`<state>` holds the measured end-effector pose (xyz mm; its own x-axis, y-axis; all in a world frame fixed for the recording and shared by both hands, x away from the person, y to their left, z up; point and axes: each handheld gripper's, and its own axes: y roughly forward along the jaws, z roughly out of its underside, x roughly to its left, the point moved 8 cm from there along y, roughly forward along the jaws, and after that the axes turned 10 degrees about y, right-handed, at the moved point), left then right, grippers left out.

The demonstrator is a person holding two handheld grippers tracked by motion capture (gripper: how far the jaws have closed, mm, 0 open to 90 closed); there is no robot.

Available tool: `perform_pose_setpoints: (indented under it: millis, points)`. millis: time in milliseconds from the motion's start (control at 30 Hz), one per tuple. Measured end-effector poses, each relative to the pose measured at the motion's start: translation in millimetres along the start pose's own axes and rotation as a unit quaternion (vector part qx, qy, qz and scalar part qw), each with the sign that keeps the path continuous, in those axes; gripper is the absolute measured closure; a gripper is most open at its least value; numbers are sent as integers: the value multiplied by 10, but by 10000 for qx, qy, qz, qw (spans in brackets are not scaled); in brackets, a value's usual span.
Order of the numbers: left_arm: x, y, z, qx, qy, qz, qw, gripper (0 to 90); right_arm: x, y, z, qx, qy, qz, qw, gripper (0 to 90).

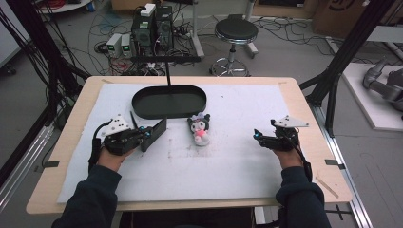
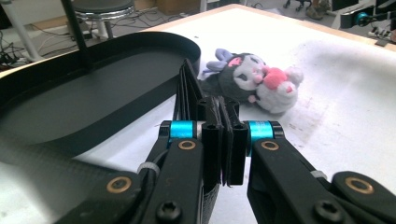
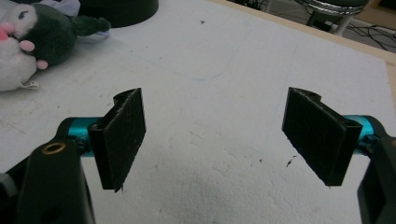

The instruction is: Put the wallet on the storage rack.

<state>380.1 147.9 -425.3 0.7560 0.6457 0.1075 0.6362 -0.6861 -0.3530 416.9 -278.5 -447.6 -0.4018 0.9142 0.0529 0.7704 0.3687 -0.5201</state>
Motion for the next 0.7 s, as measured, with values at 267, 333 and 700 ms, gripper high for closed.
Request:
perform_pose_setpoints:
  millis: [267, 333, 700]
  points:
    - [23, 7, -2, -132, -96, -100, 9998, 746, 8, -3, -3, -13, -10, -1, 10000, 218]
    - [29, 12, 3, -151, -120, -112, 9998, 735, 12, -2, -2, -6, -22, -14, 10000, 218]
    - [198, -75, -83, -635, -92, -921, 9937, 356, 15, 5, 3, 12, -31, -3, 10000, 219]
